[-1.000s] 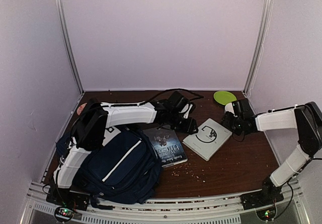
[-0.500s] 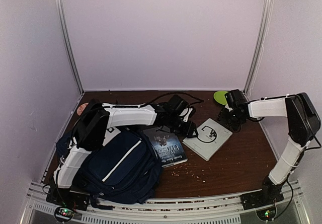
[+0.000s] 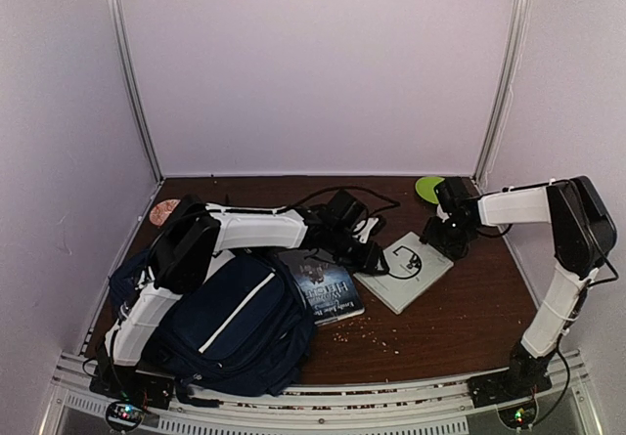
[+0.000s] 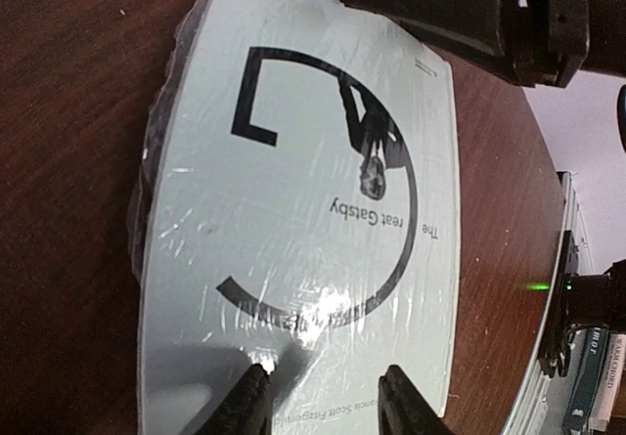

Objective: Pack the student bag
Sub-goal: Adjust the book at the center of the board.

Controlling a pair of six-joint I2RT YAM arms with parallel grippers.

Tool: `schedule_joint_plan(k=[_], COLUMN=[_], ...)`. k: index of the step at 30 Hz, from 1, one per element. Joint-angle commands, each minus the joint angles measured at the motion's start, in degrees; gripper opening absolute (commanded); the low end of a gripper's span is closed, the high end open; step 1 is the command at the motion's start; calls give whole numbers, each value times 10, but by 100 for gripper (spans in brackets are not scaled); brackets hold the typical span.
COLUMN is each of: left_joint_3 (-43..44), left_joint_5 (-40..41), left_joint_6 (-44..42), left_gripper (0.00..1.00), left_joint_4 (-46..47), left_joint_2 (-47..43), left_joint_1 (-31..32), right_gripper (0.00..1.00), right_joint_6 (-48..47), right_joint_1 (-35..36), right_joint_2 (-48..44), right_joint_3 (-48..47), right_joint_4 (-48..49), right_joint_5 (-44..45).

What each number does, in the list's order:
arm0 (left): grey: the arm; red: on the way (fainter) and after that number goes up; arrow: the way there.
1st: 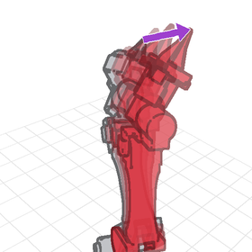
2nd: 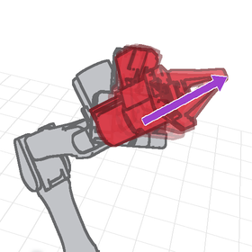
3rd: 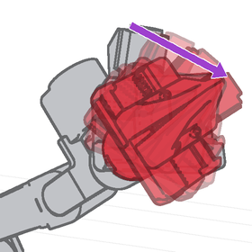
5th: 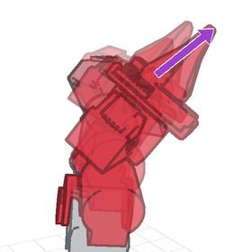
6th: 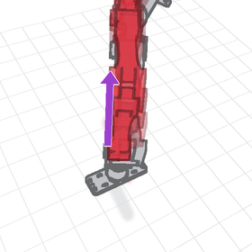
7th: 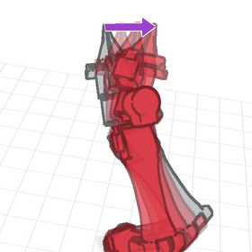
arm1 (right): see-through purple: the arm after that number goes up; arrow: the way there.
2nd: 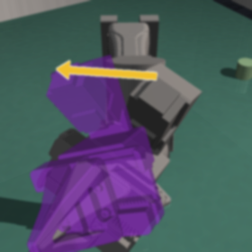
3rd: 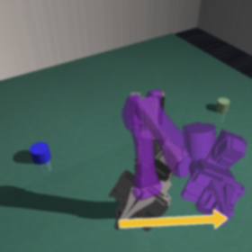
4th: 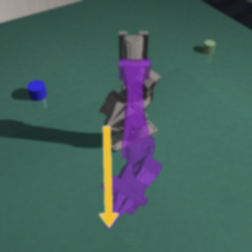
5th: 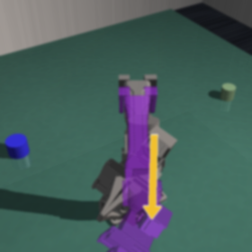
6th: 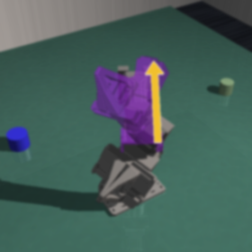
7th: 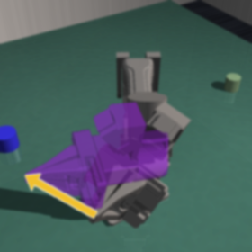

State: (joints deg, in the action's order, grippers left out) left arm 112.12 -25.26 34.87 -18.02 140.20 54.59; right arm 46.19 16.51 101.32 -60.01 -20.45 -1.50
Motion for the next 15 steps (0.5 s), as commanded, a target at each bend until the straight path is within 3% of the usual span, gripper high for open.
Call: schedule_joint_plan(k=[1, 8, 15], left_joint_3=[-3, -23, 22], left_joint_5=[-16, 5, 16], left_joint_6=[-1, 6, -3], left_gripper=[65, 67, 67], left_joint_4=[12, 16, -5], left_joint_2=[-1, -18, 8], left_joint_1=[3, 4, 14], right_gripper=[67, 66, 64], right_joint_6=[5, 38, 90], right_joint_1=[7, 40, 101], right_joint_2=[-39, -144, -268], right_joint_3=[57, 172, 275], right_joint_4=[-21, 6, 19], right_joint_5=[-41, -61, -46])
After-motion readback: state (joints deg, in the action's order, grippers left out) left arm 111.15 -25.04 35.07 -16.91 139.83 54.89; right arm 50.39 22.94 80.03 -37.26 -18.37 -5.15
